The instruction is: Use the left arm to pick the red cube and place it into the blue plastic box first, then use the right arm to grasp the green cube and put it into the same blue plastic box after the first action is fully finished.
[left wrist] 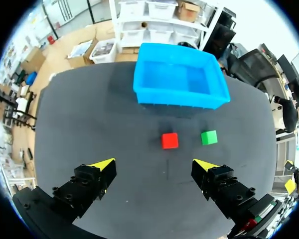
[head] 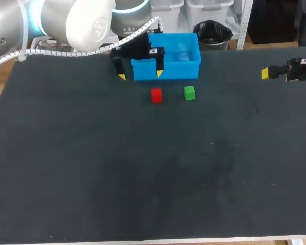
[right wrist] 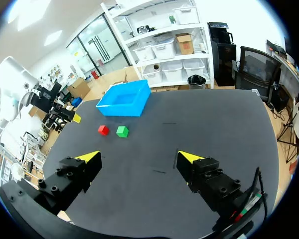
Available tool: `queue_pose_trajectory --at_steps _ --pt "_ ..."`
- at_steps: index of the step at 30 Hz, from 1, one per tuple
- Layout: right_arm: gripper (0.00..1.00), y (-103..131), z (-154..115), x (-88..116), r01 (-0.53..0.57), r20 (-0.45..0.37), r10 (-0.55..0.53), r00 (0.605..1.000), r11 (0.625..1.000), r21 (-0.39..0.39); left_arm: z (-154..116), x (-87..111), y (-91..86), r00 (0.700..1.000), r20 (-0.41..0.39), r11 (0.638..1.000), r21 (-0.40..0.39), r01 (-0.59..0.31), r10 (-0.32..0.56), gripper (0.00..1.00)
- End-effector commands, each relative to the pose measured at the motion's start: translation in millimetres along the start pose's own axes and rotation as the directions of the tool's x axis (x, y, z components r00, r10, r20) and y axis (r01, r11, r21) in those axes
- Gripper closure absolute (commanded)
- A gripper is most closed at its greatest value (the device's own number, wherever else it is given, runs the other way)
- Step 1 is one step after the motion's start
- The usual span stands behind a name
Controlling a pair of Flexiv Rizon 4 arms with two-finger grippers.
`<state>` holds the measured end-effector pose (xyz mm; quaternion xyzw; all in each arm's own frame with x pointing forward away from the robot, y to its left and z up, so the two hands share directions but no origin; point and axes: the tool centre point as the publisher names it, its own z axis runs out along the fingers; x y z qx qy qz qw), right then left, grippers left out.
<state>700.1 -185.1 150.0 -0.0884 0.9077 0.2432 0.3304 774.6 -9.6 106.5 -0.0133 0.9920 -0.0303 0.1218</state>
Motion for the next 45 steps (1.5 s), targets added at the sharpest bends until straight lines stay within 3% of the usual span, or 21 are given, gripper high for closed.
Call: queue_pose_trajectory --at_steps 1,9,15,20,25,35,45 --pt "0.0 0.0 0.0 0.0 0.0 0.0 0.0 1.0 1.0 0.0 -0.1 0.5 0.5 1.0 0.001 1.0 0.0 0.0 0.0 0.0" --pt "0.0 0.0 0.0 0.0 0.0 0.0 0.0 1.0 1.0 0.0 -0.1 0.5 0.5 1.0 0.001 1.0 0.0 0.0 0.0 0.0" --pt "0.0 0.0 0.0 0.0 0.0 0.0 0.0 1.0 1.0 0.0 -6.2 11.1 30.2 1.0 0.018 0.999 0.036 -0.02 0.019 0.0" --pt "0.0 0.0 0.0 0.0 0.0 0.0 0.0 1.0 1.0 0.0 -7.3 7.1 31.5 0.998 0.036 0.997 0.056 -0.045 0.043 0.0" --pt "0.0 0.0 0.0 0.0 0.0 0.0 0.0 1.0 1.0 0.0 -7.6 -3.0 18.5 0.998 0.047 0.997 0.071 -0.042 0.039 0.0" --pt "0.0 0.0 0.0 0.0 0.0 0.0 0.0 1.0 1.0 0.0 1.0 -13.6 -13.9 0.998 0.033 0.998 0.007 -0.061 0.061 0.0" --pt "0.0 0.0 0.0 0.0 0.0 0.0 0.0 1.0 1.0 0.0 16.9 -16.1 -26.2 1.0 -0.016 1.0 -0.021 -0.009 0.009 0.0"
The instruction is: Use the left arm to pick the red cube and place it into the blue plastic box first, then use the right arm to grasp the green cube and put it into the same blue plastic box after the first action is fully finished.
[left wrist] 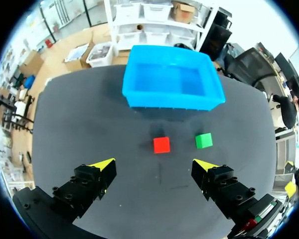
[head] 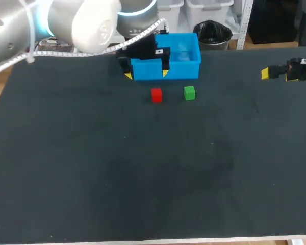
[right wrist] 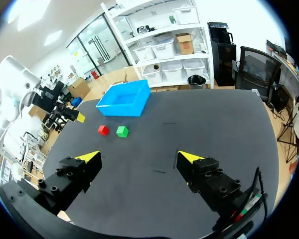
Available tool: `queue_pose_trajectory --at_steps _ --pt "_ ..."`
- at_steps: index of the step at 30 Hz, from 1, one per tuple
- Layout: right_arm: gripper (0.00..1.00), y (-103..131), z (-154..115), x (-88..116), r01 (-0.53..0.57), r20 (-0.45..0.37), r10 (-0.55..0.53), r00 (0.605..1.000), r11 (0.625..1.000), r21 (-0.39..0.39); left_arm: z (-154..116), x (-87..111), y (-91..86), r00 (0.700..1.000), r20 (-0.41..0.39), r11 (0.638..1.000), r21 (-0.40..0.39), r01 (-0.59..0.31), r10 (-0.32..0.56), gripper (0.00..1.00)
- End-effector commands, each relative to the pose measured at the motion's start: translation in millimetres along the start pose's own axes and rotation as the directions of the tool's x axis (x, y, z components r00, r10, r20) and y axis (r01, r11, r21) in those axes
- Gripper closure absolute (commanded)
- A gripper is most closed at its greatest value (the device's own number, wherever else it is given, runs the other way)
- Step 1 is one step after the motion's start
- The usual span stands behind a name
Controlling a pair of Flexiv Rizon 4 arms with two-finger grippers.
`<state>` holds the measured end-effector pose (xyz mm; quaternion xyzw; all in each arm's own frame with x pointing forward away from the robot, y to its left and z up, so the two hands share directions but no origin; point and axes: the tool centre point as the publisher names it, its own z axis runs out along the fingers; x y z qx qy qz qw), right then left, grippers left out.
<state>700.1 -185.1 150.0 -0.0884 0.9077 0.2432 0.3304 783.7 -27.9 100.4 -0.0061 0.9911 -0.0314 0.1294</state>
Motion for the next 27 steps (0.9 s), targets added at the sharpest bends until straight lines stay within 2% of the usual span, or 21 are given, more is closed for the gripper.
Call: queue_pose_trajectory --at_steps 1,27 --pt "0.0 0.0 0.0 0.0 0.0 0.0 0.0 1.0 1.0 0.0 9.6 -9.4 -8.4 0.999 -0.03 1.0 -0.027 0.01 -0.011 0.0" --pt "0.0 0.0 0.0 0.0 0.0 0.0 0.0 1.0 1.0 0.0 60.5 -0.6 -0.1 0.997 -0.045 0.997 -0.051 0.055 -0.057 0.0"
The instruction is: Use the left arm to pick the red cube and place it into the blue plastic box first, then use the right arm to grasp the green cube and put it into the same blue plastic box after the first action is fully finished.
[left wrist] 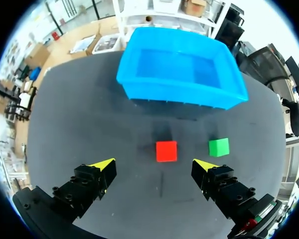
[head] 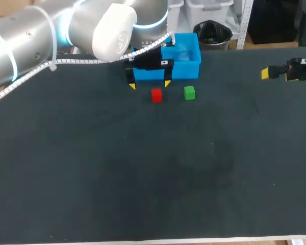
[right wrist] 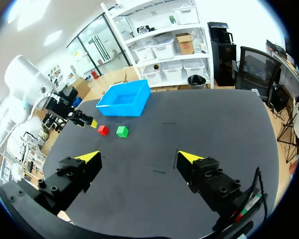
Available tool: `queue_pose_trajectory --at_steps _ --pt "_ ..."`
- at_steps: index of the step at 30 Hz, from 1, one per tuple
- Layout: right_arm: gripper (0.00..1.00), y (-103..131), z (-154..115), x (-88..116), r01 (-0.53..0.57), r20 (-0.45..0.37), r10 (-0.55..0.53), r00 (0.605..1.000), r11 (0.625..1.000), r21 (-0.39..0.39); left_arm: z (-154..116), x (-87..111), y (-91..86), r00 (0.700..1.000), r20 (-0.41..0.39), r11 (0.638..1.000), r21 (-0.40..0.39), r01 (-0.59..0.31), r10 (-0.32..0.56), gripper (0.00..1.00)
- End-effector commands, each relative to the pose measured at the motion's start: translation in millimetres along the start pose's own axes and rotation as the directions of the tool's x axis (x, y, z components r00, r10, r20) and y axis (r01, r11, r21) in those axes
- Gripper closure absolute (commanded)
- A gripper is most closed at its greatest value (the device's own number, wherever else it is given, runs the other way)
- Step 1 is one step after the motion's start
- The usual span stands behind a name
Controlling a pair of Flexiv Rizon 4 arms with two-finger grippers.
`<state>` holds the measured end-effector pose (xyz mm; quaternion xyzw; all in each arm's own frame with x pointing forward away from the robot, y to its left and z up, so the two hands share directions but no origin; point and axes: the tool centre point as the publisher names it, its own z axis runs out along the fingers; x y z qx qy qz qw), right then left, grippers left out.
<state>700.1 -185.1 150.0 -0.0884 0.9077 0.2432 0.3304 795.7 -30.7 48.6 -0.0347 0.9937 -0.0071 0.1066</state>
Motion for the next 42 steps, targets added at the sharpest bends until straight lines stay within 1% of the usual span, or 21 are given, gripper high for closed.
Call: queue_pose_trajectory --at_steps 1,13,27,41,42 --pt "0.0 0.0 0.0 0.0 0.0 0.0 0.0 1.0 1.0 0.0 8.5 -2.3 -1.4 1.0 -0.003 1.0 0.008 0.005 -0.005 0.0" --pt "0.0 0.0 0.0 0.0 0.0 0.0 0.0 1.0 1.0 0.0 25.5 5.6 -9.9 1.0 -0.008 1.0 0.024 -0.012 0.013 0.0" --pt "0.0 0.0 0.0 0.0 0.0 0.0 0.0 1.0 1.0 0.0 39.0 -7.4 -11.3 1.0 -0.004 1.0 0.007 -0.011 0.011 0.0" --pt "0.0 0.0 0.0 0.0 0.0 0.0 0.0 1.0 1.0 0.0 48.3 -9.8 -14.7 1.0 -0.021 1.0 0.009 -0.017 0.017 0.0" --pt "0.0 0.0 0.0 0.0 0.0 0.0 0.0 1.0 1.0 0.0 48.8 -10.0 -14.5 1.0 -0.022 1.0 0.009 -0.017 0.017 0.13"
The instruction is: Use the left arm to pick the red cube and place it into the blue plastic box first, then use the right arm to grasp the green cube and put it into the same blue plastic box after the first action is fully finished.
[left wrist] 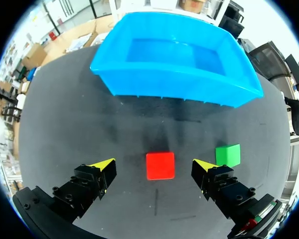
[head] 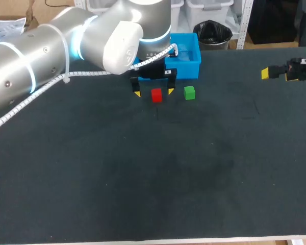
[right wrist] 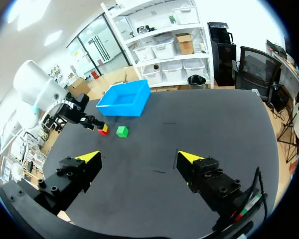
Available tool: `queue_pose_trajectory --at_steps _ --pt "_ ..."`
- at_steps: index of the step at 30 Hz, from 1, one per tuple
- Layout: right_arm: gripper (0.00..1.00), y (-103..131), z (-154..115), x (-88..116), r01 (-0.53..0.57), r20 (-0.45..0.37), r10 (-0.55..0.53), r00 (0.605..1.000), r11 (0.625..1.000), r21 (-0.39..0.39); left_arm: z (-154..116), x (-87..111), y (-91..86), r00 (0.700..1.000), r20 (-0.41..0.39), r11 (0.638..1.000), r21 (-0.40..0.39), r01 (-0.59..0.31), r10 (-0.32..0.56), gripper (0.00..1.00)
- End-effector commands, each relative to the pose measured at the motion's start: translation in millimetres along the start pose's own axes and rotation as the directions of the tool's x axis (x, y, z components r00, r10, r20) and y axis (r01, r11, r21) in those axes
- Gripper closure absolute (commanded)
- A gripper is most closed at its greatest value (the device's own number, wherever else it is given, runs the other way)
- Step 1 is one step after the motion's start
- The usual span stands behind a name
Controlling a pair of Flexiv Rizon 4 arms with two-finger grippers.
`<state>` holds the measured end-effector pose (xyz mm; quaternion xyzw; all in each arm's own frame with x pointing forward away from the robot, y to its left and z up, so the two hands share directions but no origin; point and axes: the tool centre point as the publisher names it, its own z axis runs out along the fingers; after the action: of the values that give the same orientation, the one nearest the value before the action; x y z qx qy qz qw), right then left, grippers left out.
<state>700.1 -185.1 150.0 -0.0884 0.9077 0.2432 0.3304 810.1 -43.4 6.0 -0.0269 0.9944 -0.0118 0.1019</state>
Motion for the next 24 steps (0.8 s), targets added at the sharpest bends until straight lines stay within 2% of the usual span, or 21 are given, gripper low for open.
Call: queue_pose_trajectory --at_steps 1,2,4,5,6,17,18,19,20,24 --pt "0.0 0.0 0.0 0.0 0.0 0.0 0.0 1.0 1.0 0.0 4.1 -6.0 -1.6 1.0 -0.013 1.0 -0.003 -0.002 0.002 0.3" --pt "0.0 0.0 0.0 0.0 0.0 0.0 0.0 1.0 1.0 0.0 4.2 -6.3 -1.3 1.0 -0.014 1.0 -0.004 0.0 0.0 0.49" --pt "0.0 0.0 0.0 0.0 0.0 0.0 0.0 1.0 1.0 0.0 5.1 -6.9 -0.6 1.0 -0.016 1.0 -0.005 0.003 -0.003 0.71" --pt "0.0 0.0 0.0 0.0 0.0 0.0 0.0 1.0 1.0 0.0 5.2 -6.9 -0.5 1.0 -0.017 1.0 -0.005 0.004 -0.004 0.89" --pt "0.0 0.0 0.0 0.0 0.0 0.0 0.0 1.0 1.0 0.0 5.3 -6.9 -0.5 1.0 -0.019 1.0 -0.006 0.005 -0.005 1.0" --pt "0.0 0.0 0.0 0.0 0.0 0.0 0.0 1.0 1.0 0.0 7.5 -2.5 -2.5 1.0 -0.027 1.0 0.0 0.003 -0.003 1.0" --pt "0.0 0.0 0.0 0.0 0.0 0.0 0.0 1.0 1.0 0.0 7.6 -2.2 -2.7 1.0 -0.027 1.0 0.0 0.003 -0.003 0.93" --pt "0.0 0.0 0.0 0.0 0.0 0.0 0.0 1.0 1.0 0.0 7.9 -1.7 -2.9 1.0 -0.028 1.0 -0.002 0.003 -0.003 0.17" --pt "0.0 0.0 0.0 0.0 0.0 0.0 0.0 1.0 1.0 0.0 8.0 -1.4 -2.8 1.0 -0.028 1.0 -0.004 0.004 -0.004 0.0" --pt "0.0 0.0 0.0 0.0 0.0 0.0 0.0 1.0 1.0 0.0 7.9 1.0 -0.9 1.0 -0.028 1.0 -0.013 0.01 -0.01 0.0"
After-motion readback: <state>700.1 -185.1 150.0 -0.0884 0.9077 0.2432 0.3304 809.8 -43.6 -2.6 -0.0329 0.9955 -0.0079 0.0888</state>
